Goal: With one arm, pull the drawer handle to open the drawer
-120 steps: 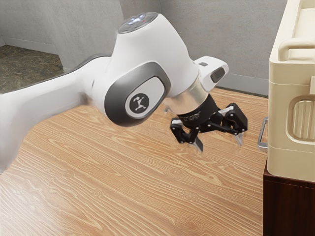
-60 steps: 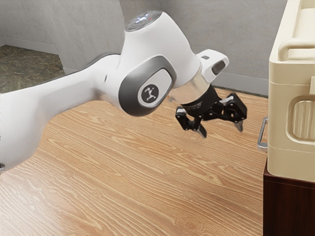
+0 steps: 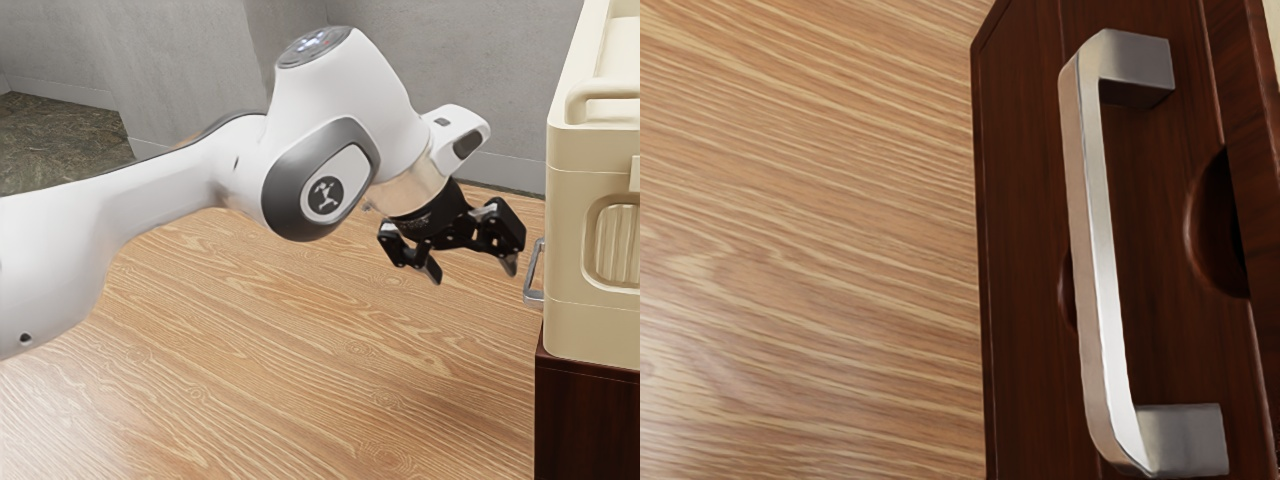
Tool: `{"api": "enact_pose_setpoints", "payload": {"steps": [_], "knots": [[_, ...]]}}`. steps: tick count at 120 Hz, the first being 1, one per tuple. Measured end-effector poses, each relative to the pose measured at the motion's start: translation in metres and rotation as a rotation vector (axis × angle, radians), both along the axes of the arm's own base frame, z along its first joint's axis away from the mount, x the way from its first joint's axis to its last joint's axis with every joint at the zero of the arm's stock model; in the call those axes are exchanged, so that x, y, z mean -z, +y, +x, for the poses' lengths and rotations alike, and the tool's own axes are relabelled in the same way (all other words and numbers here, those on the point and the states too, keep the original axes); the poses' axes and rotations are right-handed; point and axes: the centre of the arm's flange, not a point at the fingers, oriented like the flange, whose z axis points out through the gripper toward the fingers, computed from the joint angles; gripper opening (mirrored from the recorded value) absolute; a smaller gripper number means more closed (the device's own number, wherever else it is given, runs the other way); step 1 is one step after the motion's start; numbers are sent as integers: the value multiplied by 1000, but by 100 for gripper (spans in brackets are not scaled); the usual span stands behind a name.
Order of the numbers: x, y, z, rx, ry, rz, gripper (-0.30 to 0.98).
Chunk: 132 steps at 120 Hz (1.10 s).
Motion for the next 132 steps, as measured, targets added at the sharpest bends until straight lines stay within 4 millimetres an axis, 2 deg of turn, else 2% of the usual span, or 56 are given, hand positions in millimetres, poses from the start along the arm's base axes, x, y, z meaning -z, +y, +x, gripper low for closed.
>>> {"api": "enact_pose_setpoints", "payload": {"steps": [33,86,132], "knots": [[5,0,3,15,-2,4,68],[5,-22,-6,60,-15,1,68],[15,-16,-2,52,-5,2,68]]}}
